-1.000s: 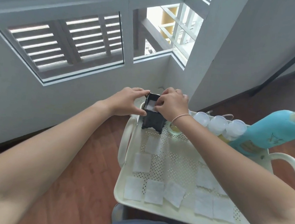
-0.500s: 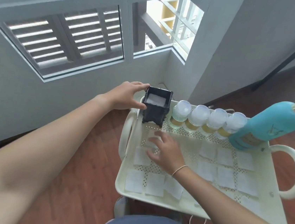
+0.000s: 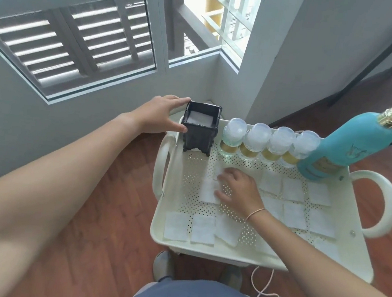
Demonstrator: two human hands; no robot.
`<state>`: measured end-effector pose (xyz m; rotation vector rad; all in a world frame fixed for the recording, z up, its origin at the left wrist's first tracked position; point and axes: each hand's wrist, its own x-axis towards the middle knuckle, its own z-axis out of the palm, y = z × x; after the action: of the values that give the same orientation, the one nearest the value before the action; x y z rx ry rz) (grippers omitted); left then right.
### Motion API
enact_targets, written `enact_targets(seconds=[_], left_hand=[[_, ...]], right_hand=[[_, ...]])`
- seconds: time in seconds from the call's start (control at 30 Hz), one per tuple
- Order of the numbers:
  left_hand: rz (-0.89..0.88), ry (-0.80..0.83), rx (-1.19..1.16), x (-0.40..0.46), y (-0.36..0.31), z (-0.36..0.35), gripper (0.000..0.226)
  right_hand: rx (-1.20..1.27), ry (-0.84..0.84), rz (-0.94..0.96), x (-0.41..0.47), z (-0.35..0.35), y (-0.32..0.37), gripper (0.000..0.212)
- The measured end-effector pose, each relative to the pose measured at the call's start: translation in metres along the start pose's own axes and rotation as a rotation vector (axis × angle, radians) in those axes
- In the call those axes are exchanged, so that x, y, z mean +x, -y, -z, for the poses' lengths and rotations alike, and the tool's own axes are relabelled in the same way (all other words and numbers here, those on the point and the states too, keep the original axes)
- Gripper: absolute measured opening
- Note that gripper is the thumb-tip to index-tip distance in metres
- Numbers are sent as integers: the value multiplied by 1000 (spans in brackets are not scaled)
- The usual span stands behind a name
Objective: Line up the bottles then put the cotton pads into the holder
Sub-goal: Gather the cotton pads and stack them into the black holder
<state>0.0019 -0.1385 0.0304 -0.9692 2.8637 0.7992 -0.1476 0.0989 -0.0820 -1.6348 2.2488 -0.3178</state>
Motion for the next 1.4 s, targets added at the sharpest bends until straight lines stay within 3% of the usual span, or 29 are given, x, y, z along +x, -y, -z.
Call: enact_targets(seconds=[0.23,0.4,0.47,0.57,0.8,0.97,1.4], left_hand=[[20,-95,73,-17,-24,0,75],[-200,-355,27,-64,-62,-17,40],[-267,-304,-37,-85,-75,-33,31],[-248,-96,-94,-108,-85,-70,26],[-131,208,138,-118,-80,-144,21],[-140,218,250,-118,-80,-157,20],[-168,195,205,-114,-77,-161,21]], right_hand=[[16,-3,-11,-9,16,-8,40],[62,-92,18,-42,23,0,25],[52,-51,37,-58,21,-1,22],[22,18,35,-74,17,-3,22],[-42,117,25,-81,8,-3,20],[-21,77,23,-80,5,-5,15],[107,-174,-71,-73,43,-35,10]])
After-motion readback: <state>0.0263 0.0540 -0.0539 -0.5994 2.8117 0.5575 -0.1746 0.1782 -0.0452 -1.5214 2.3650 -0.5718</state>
